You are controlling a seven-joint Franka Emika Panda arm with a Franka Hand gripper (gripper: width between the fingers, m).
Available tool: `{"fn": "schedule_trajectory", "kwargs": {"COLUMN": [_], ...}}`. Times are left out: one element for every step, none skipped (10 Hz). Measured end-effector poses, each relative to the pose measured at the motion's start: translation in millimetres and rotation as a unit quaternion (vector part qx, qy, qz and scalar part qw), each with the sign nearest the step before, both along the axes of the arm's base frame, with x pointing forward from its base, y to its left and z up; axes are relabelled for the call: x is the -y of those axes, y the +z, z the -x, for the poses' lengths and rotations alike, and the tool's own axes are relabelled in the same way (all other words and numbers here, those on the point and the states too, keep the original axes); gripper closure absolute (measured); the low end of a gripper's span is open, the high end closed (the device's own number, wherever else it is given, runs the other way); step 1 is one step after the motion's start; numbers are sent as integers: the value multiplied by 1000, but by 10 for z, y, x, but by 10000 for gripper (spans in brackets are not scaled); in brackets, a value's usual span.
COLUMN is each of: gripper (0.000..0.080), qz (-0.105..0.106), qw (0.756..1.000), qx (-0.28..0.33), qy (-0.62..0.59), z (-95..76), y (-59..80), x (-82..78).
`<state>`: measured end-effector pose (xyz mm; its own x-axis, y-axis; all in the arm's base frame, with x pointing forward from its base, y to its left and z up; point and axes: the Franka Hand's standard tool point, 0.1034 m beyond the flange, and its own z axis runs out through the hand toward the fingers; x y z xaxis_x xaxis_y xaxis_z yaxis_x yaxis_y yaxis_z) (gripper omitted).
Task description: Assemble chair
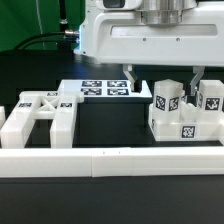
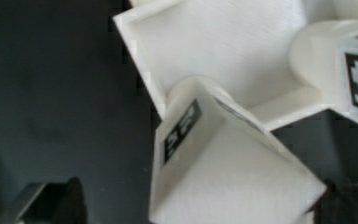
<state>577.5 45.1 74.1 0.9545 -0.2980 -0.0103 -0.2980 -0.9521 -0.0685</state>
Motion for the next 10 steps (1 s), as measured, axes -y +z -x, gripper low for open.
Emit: {"fn": "schedule_trajectory", "kwargs": {"gripper": [151,151,151,151,151,151,151,151,151,151], "qz": [0,2,7,15,18,20,22,23,23,23], "qw": [999,998,992,983,975,965,957,949,943,943], "qx": [2,4,8,16,17,19,20,21,22,21], "qy": [33,60,125,185,221,261,290,314,332,331], "z": [0,0,3,-14,-13,-15,-15,-15,-15,-13], "y": [-1,-2,-5,-3,0,8,12,13,12,7], "x": [4,6,12,13,-3,-18,-19,-17,-17,-16]}}
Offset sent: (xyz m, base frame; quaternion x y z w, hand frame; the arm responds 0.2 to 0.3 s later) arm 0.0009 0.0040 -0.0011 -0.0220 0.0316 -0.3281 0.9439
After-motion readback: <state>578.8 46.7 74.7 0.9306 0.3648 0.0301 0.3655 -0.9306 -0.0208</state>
